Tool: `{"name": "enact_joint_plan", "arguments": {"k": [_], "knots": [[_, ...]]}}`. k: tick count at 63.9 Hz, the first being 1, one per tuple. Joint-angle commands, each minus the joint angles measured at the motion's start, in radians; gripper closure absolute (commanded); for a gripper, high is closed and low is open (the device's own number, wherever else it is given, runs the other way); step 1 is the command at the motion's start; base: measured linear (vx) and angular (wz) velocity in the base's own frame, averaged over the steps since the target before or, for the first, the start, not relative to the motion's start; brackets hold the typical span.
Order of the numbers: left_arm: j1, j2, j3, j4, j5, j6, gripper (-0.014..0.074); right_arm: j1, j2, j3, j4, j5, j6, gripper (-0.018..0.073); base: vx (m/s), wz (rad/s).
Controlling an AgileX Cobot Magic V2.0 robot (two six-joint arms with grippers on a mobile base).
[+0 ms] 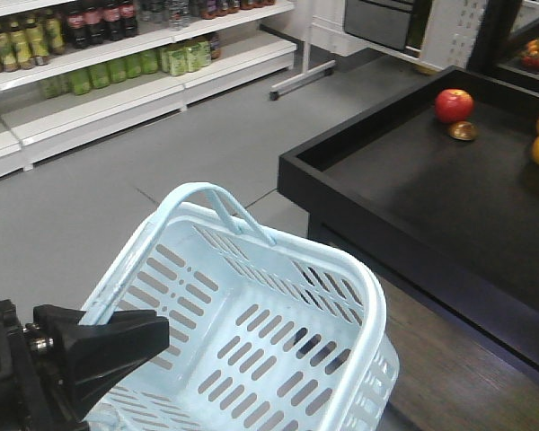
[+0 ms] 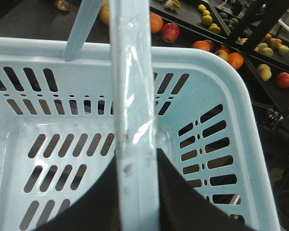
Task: Pick three apples into basket with both arms
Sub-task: 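Turn the base back toward the fruit table with apples and oranges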
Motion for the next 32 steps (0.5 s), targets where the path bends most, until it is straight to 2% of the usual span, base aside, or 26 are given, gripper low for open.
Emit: {"name": "enact_joint_plan", "arguments": {"k": [1, 32], "knots": [[-0.004, -0.006, -0.035, -0.029, -0.071, -0.004, 0.0603, -0.002, -0.006, 0.007, -0.011, -0.074, -0.005, 0.0564, 0.12, -0.59], [-0.004, -0.006, -0.035, -0.029, -0.071, -0.004, 0.0603, -0.002, -0.006, 0.007, -0.011, -0.074, -0.005, 0.0564, 0.11, -0.57]]}}
